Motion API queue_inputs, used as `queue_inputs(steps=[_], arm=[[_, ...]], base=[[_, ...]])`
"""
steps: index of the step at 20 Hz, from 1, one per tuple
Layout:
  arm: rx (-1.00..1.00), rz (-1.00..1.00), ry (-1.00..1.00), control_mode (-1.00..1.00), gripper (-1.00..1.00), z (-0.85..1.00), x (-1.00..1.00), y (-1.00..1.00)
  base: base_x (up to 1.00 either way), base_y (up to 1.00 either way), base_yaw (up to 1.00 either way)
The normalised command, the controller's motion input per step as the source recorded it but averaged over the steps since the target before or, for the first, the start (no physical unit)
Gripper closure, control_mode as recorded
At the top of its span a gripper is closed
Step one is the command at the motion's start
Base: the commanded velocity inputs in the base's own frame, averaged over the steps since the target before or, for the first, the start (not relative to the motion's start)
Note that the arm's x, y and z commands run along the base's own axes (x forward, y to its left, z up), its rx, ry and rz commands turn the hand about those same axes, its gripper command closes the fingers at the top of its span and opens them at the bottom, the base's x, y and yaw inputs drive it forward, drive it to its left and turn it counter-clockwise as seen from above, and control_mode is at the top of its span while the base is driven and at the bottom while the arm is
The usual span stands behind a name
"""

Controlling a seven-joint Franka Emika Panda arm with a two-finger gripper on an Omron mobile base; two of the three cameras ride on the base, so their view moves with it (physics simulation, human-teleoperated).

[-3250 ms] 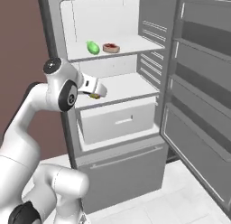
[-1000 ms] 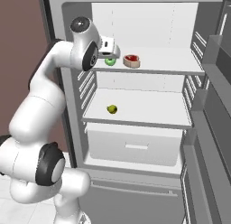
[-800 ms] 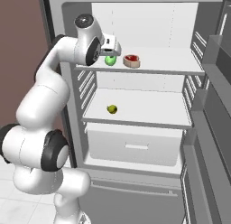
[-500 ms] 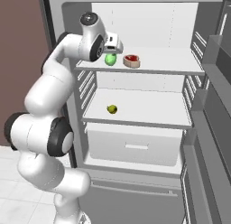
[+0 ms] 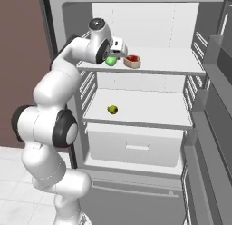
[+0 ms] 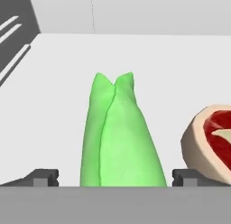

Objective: Open the fridge, remove the pear, corn, and steak, and place them on any counter.

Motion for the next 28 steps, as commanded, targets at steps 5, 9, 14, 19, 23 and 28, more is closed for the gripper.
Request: queue_inputs(steps=[5,9,14,19,23,28], arm=[[0.00,0.00,0.01,-1.00,-1.00,-0.32,0.06,-0.12],[0.00,0.00,0.07,-1.00,1.00,-0.48,0.03,0.09],[0.00,0.03,0.01,-1.00,1.00,-0.27,-0.23,0.18],[0.00,0.06,-0.18,-1.00,1.00,0.30,-0.97,0.04],[0.00,0.00,-0.18,-1.00,1.00,0.22,-1.00,0.00],[0.00,0.00,-0.06,-1.00,1.00,-0.01,-1.00,0.00]], base=[[0.00,0.00,0.00],[0.00,0.00,0.00],[0.00,0.00,0.00],[0.00,0.00,0.00],[0.00,0.00,0.00],[0.00,0.00,0.00]])
